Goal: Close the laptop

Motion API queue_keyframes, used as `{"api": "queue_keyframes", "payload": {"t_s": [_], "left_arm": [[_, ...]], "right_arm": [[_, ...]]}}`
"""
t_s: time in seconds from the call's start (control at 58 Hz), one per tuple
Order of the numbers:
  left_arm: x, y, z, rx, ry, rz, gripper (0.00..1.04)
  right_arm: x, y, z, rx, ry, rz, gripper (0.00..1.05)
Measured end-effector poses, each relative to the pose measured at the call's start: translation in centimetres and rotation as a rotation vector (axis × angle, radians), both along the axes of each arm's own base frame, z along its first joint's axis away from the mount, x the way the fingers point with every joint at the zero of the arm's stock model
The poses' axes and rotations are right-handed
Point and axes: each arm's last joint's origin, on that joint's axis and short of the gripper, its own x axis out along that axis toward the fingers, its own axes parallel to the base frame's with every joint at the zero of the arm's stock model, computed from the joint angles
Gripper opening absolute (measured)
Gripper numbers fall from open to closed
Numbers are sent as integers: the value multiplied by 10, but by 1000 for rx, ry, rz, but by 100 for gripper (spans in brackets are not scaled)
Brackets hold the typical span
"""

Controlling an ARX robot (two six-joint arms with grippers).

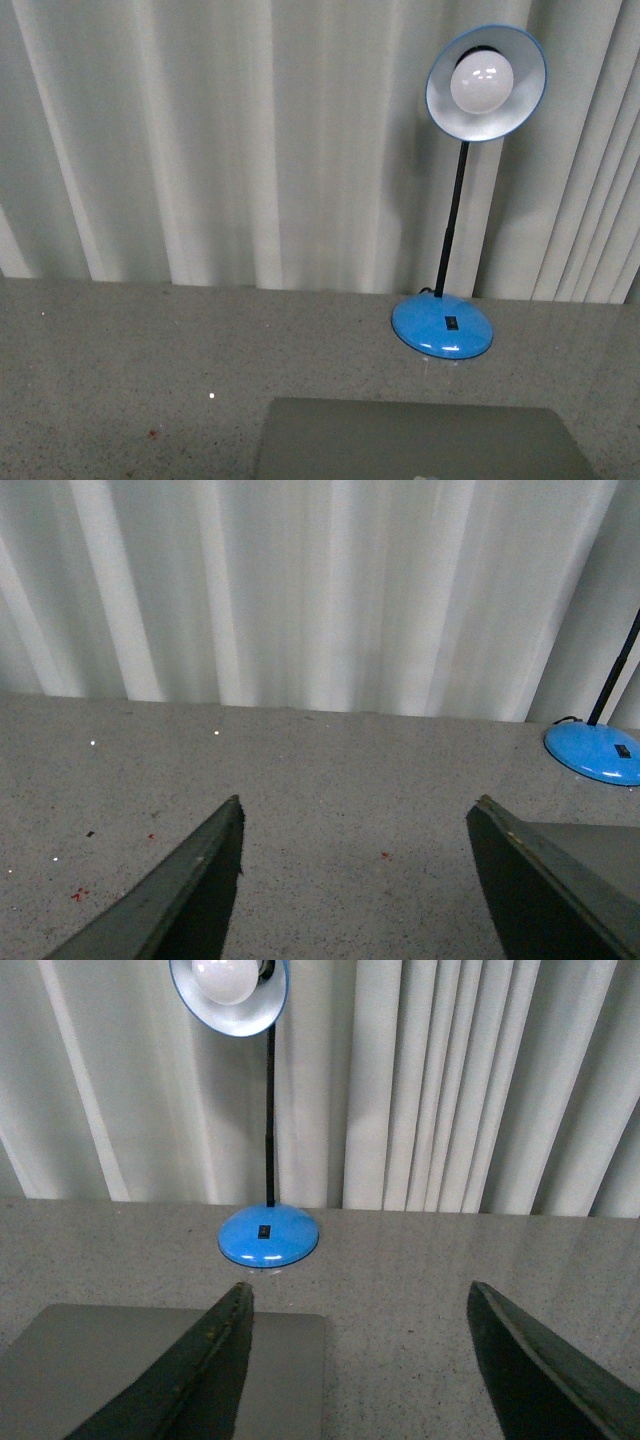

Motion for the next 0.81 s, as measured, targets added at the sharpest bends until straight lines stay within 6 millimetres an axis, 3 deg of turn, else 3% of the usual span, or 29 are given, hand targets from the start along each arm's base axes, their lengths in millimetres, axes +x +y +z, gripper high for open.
{"api": "queue_keyframes", "payload": {"t_s": [0.138, 0.207, 0.81], "left_arm": [[0, 0, 0, 1, 0, 0, 99], [0, 0, 0, 2, 0, 0, 97], [0, 0, 0, 3, 0, 0, 98]], "right_arm": [[0, 0, 0, 0, 0, 0, 90], [0, 0, 0, 0, 0, 0, 99], [0, 0, 0, 0, 0, 0, 97]]}}
